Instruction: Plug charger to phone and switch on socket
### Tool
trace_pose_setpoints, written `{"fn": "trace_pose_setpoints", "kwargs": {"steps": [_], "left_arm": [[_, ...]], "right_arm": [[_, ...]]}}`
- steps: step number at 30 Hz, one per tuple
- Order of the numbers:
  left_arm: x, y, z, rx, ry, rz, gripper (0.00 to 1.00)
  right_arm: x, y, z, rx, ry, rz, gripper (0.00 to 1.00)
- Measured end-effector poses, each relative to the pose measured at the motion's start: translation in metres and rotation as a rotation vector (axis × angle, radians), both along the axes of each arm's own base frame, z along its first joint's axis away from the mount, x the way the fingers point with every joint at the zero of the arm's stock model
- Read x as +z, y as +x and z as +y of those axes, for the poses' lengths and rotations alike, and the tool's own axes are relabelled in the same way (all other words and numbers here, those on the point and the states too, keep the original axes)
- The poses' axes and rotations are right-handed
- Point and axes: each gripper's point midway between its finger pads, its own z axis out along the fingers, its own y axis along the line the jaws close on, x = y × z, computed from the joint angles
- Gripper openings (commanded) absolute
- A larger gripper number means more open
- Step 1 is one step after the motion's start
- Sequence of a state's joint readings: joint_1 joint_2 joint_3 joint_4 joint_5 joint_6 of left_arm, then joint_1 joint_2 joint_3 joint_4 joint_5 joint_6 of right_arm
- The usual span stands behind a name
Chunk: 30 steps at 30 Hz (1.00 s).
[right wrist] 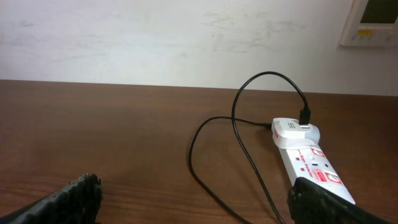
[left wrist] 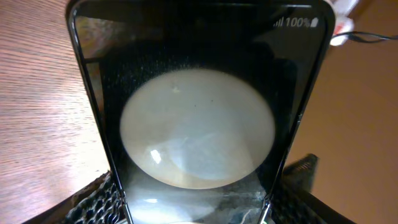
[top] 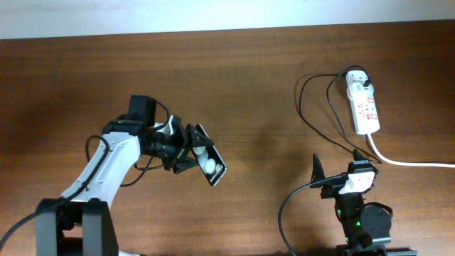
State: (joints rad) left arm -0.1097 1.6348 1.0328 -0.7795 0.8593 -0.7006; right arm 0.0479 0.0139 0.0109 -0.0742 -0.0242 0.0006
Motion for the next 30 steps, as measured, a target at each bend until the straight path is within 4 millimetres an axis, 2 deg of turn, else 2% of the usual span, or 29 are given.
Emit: {"fn": "trace_pose_setpoints", "kwargs": {"steps": [12,21,30], "left_arm": [[0.007,0.000,-0.002,-0.016,-0.048,-0.016,0.68],[0.038,-0.008,-0.021,-0.057,-0.266,0.002,0.68],[0.052,-0.011,-0.027,-0.072,-0.353,0.011,0.70]], "right_arm": [[0.000,0.000,0.000,0.000,0.000,0.000,0.99],[0.000,0.000,0.000,0.000,0.000,0.000,0.99],[0.000,0.000,0.001,0.002,0.026,0.002,0.99]]}}
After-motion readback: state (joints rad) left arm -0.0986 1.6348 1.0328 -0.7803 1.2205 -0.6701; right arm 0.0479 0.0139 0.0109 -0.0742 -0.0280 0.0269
